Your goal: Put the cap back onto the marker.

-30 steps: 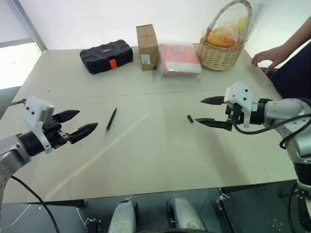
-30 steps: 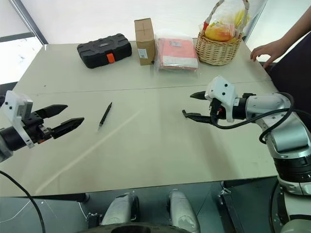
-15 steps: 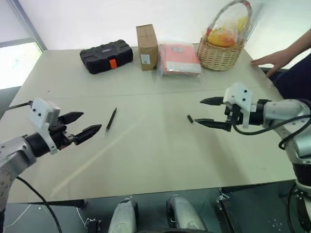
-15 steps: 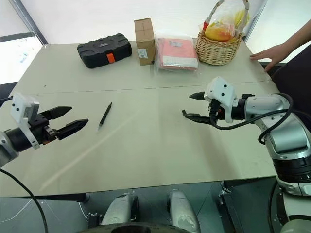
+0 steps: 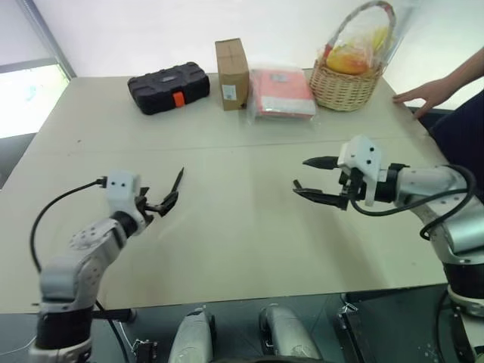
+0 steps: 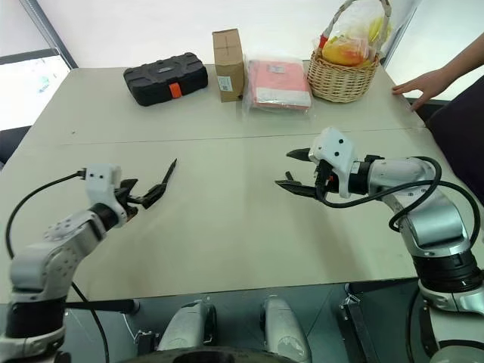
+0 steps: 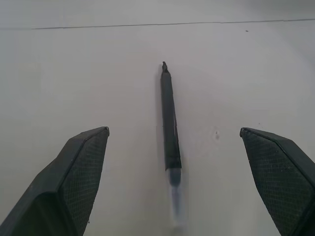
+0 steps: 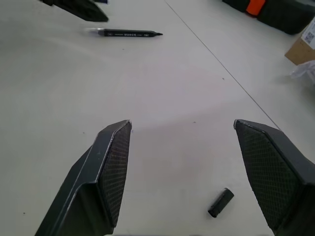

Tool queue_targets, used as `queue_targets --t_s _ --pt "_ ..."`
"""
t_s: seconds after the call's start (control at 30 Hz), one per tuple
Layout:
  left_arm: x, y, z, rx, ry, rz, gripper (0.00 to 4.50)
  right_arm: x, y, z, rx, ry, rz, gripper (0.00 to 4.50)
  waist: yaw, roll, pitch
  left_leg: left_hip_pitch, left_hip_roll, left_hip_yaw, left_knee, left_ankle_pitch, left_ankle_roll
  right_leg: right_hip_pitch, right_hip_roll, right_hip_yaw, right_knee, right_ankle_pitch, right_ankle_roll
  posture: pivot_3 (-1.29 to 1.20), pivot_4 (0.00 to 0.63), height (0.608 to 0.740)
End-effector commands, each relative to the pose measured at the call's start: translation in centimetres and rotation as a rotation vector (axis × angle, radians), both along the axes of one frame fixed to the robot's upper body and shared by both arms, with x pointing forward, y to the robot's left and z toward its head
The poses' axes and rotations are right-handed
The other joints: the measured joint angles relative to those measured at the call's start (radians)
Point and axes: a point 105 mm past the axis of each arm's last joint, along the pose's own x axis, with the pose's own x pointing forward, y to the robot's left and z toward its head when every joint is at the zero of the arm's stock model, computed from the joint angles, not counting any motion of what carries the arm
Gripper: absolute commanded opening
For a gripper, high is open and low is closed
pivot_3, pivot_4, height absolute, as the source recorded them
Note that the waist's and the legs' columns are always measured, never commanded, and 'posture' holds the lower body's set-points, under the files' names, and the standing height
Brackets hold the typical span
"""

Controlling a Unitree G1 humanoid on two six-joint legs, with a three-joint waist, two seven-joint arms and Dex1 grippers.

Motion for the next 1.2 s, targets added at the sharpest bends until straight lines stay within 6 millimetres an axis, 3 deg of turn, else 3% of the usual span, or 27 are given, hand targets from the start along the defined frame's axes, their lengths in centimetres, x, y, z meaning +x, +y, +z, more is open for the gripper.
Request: queue_targets --t_s 0.03,0.37,1.03,1.13,1.2 --pt "0.9 -0.6 0.7 0.012 -0.011 0.028 4.45 -0.5 0.5 0.7 0.009 -0.036 0.016 3.44 -0.001 0.000 0.000 0.000 0.000 0.000 0.000 0.000 0.000 0.000 0.000 0.000 0.000 0.000 0.000 0.00 0.150 0.740" --pt "2.3 0.1 -0.7 0.040 0.072 0.094 4.45 -0.8 0.7 0.7 0.017 -0.049 0.003 3.44 -0.001 0.000 0.000 0.000 0.000 -0.001 0.000 0.000 0.000 0.000 0.001 -0.001 0.000 0.000 0.001 0.00 0.150 0.740" --pt "2.0 -0.4 -3.8 0.150 0.199 0.022 4.45 -1.0 1.0 0.7 0.026 -0.066 -0.015 3.44 0.002 0.002 -0.001 0.001 -0.002 -0.002 0.001 0.000 0.000 0.002 0.000 -0.002 0.000 0.001 0.001 0.00 0.150 0.740" --pt "1.8 -0.2 -4.3 0.166 0.215 0.018 3.68 -1.0 1.0 0.8 0.027 -0.069 -0.015 3.44 0.001 0.002 -0.001 0.001 -0.002 -0.002 0.001 0.000 0.000 0.002 0.000 -0.002 0.000 0.001 0.002 0.00 0.150 0.740" --pt "1.8 -0.2 -4.7 0.171 0.225 0.012 2.72 -0.9 1.0 0.8 0.026 -0.070 -0.014 3.44 0.001 0.002 -0.002 0.001 -0.002 -0.002 0.001 0.000 0.000 0.002 0.000 -0.002 0.000 0.001 0.002 0.00 0.150 0.740"
